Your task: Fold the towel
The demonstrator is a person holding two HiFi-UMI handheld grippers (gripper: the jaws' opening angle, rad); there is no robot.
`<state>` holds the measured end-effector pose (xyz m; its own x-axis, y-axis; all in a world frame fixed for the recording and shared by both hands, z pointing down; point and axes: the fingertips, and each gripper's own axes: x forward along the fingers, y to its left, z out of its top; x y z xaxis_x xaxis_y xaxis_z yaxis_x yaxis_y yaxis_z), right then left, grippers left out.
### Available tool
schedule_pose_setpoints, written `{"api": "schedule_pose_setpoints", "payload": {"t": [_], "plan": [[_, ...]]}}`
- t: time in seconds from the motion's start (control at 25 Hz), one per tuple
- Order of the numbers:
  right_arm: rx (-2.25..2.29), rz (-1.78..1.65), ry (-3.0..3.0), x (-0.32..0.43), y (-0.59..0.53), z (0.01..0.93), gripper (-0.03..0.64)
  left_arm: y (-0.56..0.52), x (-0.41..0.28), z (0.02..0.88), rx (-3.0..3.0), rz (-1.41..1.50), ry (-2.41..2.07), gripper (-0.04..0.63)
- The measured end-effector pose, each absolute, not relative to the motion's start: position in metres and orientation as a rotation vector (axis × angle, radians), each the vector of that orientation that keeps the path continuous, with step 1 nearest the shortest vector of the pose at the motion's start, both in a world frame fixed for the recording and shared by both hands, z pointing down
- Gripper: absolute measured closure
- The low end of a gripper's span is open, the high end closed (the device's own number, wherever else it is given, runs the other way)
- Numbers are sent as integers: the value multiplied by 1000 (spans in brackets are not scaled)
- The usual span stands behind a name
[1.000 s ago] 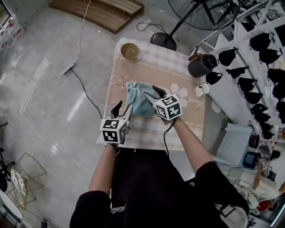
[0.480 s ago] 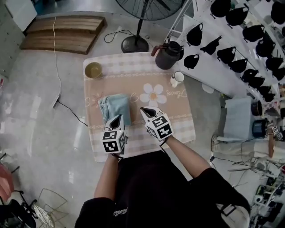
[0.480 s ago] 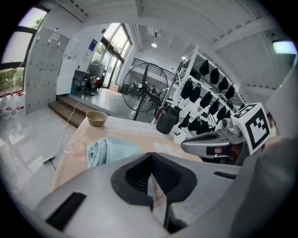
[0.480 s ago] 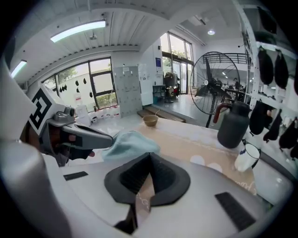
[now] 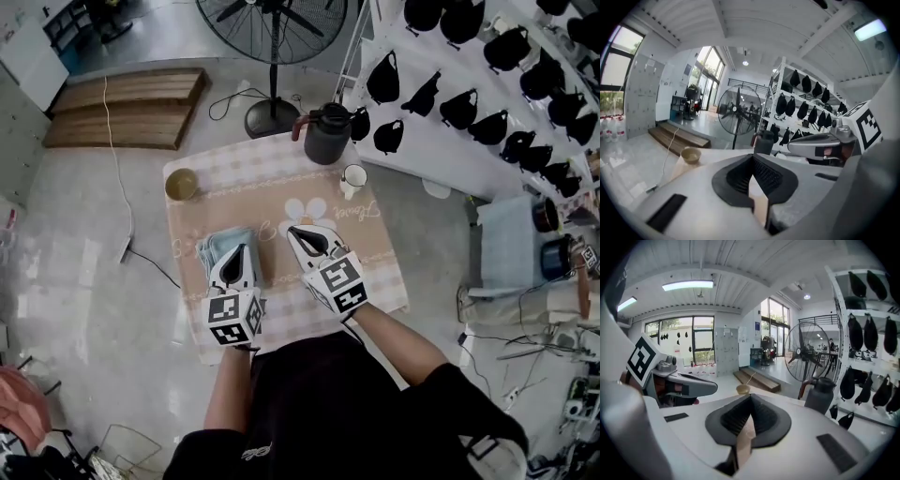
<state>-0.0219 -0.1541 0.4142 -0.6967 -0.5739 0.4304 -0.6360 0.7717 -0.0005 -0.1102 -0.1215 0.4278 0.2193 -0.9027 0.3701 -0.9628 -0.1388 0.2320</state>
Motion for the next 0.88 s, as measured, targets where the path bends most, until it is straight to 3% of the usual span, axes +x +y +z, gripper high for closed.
{"api": "schedule_pose_setpoints", "payload": {"t": [0.16,0.44,0.88], "plan": [[962,247,-2714,-22,-167,338,615,-136,-110,344,2189,94,-1868,591],[1079,-91,-2841,-9,-173,227,615,-132,-122,228,2269,6,-2147,591],[1093,-96,-2893,6,-171,206,615,-123,-133,231,2195,4,-2174,591]]}}
